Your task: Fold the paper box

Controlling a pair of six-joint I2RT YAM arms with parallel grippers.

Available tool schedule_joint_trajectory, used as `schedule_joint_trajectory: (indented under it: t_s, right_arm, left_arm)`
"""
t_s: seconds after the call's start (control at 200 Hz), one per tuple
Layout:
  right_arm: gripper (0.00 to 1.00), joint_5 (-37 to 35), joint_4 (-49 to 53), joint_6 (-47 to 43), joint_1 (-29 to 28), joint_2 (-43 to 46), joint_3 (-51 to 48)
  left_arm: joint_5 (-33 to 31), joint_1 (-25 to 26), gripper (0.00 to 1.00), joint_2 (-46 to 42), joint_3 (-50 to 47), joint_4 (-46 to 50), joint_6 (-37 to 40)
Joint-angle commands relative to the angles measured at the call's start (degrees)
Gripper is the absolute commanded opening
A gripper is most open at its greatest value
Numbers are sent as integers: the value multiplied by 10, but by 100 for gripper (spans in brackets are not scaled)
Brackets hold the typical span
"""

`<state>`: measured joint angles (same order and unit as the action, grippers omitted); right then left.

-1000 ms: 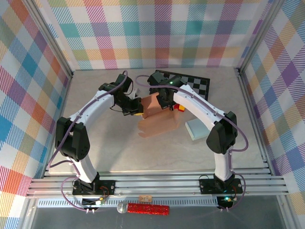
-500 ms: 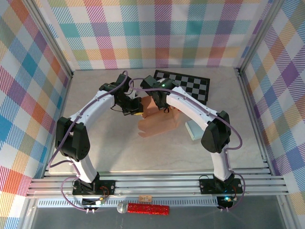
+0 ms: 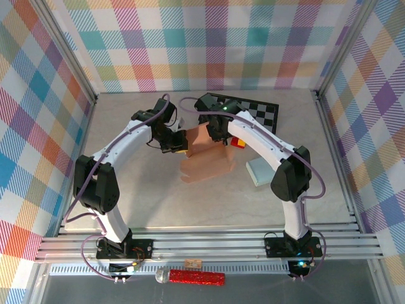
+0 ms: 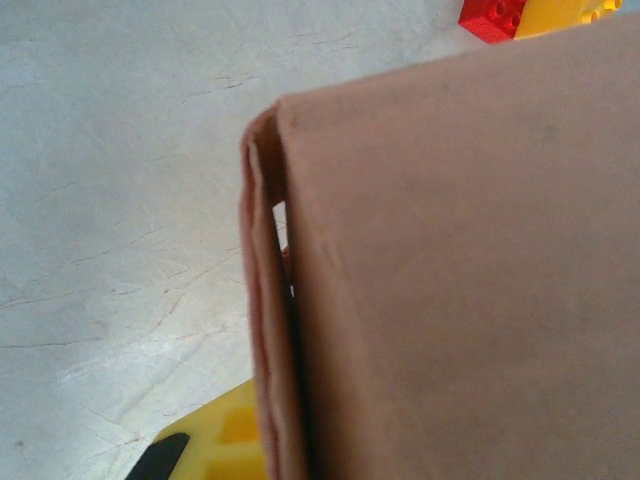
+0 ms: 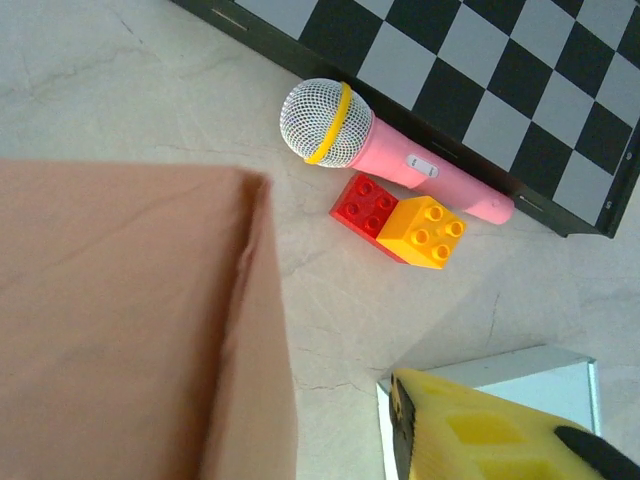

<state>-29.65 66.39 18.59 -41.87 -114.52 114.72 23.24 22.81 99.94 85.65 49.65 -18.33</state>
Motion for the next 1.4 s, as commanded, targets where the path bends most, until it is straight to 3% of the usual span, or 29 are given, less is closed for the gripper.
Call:
schedule_joint_trajectory:
  t_s: [0.0, 0.2, 0.51, 0.66, 0.775, 1.0, 1.15, 1.395]
  right_arm:
    - [44, 16, -13, -5, 5, 9, 3]
    - [41, 19, -4, -7, 8, -19, 39]
    - [0, -11, 11, 22, 1, -29, 12]
    - [0, -39, 13, 62, -20, -18, -27]
    - [0, -9, -7, 100, -23, 5, -77]
    - [0, 27, -58, 124, -26, 26, -166]
    - [0, 29, -63, 134, -27, 26, -183]
    - [0, 30, -62, 137, -28, 27, -185]
  left_arm:
    - [0, 6, 0, 8, -2, 23, 15]
    - [2, 12, 0, 12, 0, 24, 20]
    - [-5, 14, 0, 16, -6, 21, 14]
    - [-28, 18, 0, 20, -27, 7, 1]
    - [-52, 24, 0, 19, -67, -26, -15]
    - [-81, 27, 0, -1, -194, -175, -80]
    - [-89, 37, 6, 4, -235, -238, -110]
    - [-108, 54, 11, 23, -249, -258, -122]
